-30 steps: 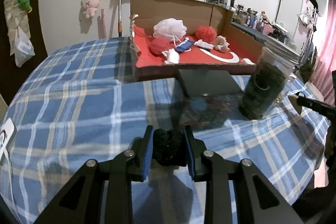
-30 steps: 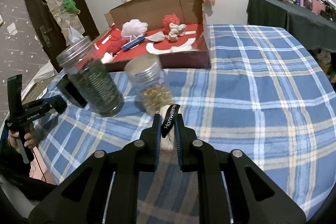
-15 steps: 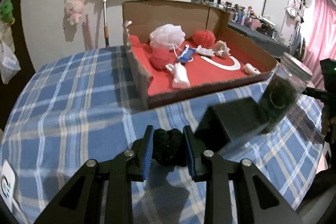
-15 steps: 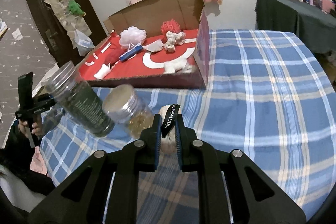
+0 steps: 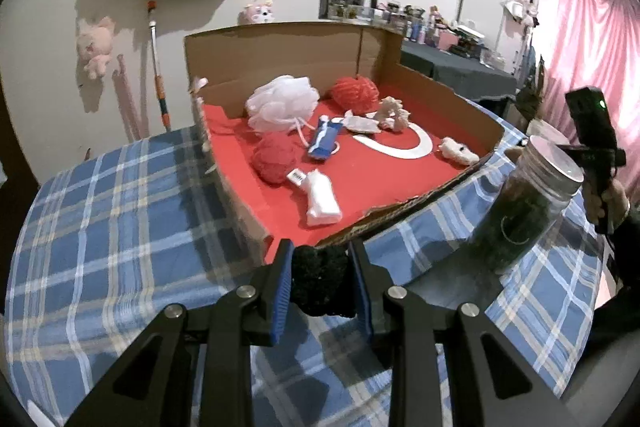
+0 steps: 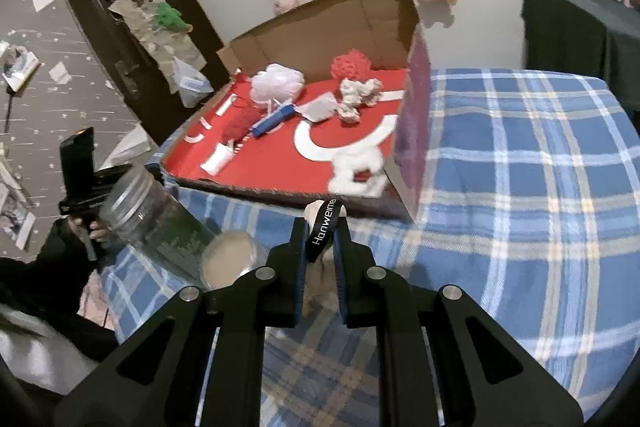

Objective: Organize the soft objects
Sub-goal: 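Lift the scrunchie and powder puff and carry both toward the red box, then lower both items into the box and open both tools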

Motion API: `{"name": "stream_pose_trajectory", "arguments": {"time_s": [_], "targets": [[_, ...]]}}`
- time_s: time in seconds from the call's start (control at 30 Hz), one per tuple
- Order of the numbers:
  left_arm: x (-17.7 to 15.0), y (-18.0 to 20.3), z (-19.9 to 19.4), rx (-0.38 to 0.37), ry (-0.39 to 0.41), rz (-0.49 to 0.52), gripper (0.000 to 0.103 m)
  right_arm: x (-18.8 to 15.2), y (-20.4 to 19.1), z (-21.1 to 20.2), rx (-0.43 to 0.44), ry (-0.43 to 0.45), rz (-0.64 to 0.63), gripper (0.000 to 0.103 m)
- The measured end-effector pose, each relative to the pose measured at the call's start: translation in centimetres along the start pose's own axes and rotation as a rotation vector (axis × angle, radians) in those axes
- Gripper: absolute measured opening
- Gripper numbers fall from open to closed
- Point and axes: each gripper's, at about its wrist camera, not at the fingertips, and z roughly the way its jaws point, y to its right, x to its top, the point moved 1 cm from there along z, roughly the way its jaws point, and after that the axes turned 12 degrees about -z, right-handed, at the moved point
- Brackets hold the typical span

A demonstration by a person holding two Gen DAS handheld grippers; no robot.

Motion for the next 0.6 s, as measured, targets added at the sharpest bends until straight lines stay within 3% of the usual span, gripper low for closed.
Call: {"name": "stream_pose_trajectory", "arguments": {"time_s": [0.3,0.6], "targets": [[2.2,1.1,1.6,-0.054,-0.027,0.058,0.029,2.6,-0.4,2.1,0.069,-0.028,-0.055,0.012],[5.6,4.4,3.5,-0.115,-0.046,0.115,0.029,7.6,-1.6,6.3,0.096,-0.105,-0.127,0.012]]}}
